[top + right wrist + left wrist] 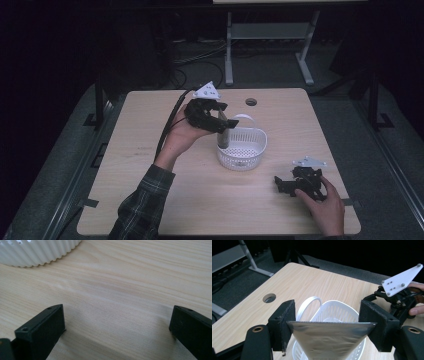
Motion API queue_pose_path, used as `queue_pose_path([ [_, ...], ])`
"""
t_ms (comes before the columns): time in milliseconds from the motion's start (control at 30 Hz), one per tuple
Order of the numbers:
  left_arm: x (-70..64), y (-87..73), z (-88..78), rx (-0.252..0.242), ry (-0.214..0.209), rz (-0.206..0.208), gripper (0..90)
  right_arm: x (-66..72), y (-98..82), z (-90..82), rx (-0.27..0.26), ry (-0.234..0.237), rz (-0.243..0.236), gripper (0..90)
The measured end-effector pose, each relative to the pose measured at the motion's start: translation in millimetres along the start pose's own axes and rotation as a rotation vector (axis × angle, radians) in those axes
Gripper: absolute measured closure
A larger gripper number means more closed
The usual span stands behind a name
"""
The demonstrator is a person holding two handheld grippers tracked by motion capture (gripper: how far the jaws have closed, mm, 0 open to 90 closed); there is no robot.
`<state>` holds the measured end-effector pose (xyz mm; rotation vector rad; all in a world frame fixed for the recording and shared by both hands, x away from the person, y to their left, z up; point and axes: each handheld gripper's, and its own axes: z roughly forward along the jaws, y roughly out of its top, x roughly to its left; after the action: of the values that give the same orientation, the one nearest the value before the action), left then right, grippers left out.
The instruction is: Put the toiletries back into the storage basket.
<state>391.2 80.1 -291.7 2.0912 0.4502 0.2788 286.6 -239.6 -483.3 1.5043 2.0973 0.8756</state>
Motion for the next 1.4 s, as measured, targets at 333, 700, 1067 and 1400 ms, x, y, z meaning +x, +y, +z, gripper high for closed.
queue_pose_path([
  [333, 3.2, -8.9, 9.9, 0.018, 0.004, -0.011, 29.5, 0.0, 0.0, 0.0, 0.000, 0.000, 0.000, 0.0],
  [700, 3.4, -15.4, 17.6, 0.032, 0.009, -0.001, 29.5, -0.1, -0.1, 0.0, -0.001, 0.000, -0.002, 0.0],
  [1067, 2.6, -22.9, 24.4, 0.047, 0.010, -0.005, 29.4, -0.1, 0.0, 0.1, -0.001, 0.000, -0.002, 0.0],
  [1400, 1.6, -28.9, 31.1, 0.059, 0.005, -0.007, 29.5, 0.0, 0.0, 0.1, 0.000, 0.000, 0.000, 0.0],
])
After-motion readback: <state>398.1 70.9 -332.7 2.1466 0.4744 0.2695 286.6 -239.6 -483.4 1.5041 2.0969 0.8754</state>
